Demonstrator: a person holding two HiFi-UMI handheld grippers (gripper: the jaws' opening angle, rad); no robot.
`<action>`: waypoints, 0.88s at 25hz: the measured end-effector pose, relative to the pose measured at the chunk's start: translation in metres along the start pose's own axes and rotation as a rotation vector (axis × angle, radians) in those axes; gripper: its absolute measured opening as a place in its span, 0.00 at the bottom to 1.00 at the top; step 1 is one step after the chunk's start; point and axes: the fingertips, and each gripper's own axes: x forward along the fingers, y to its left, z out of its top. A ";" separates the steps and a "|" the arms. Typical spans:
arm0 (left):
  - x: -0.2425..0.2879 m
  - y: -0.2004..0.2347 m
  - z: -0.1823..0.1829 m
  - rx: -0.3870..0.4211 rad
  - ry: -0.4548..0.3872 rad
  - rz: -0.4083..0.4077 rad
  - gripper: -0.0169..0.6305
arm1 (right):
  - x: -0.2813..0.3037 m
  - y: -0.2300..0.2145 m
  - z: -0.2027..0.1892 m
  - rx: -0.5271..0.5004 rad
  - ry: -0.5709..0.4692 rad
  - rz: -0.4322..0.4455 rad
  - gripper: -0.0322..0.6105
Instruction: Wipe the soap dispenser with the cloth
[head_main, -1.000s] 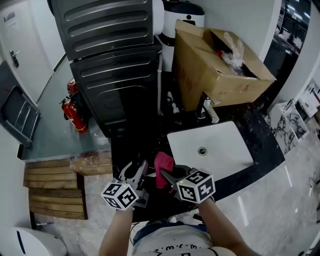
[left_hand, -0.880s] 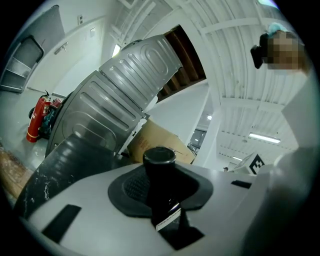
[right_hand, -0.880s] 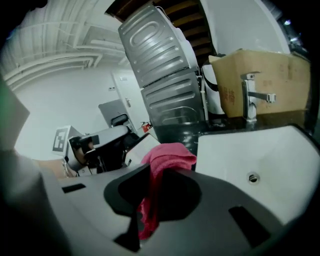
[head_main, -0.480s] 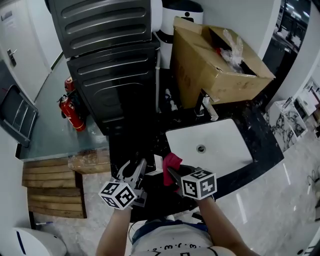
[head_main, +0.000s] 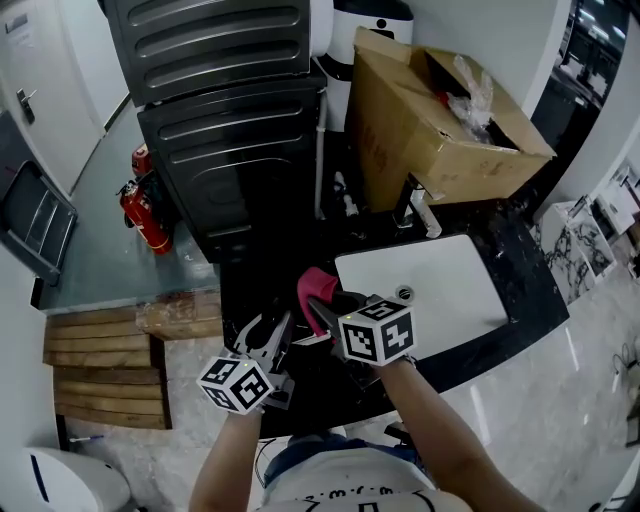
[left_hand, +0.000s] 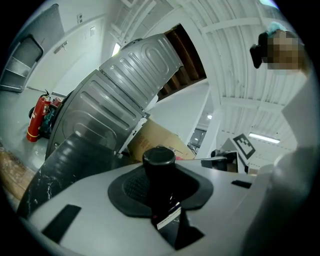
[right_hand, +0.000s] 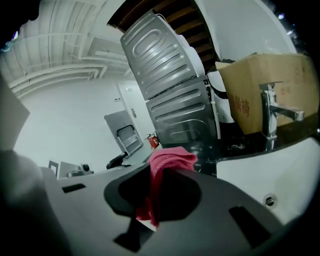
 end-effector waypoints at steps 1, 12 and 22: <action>0.000 0.000 0.000 0.000 -0.002 0.001 0.19 | 0.000 -0.003 -0.001 0.016 -0.002 0.001 0.13; 0.004 -0.005 -0.001 0.053 0.015 -0.008 0.19 | -0.011 -0.051 -0.042 0.041 0.082 -0.194 0.13; 0.033 -0.028 -0.007 0.307 0.285 -0.350 0.19 | -0.063 -0.070 -0.041 0.098 -0.057 -0.321 0.13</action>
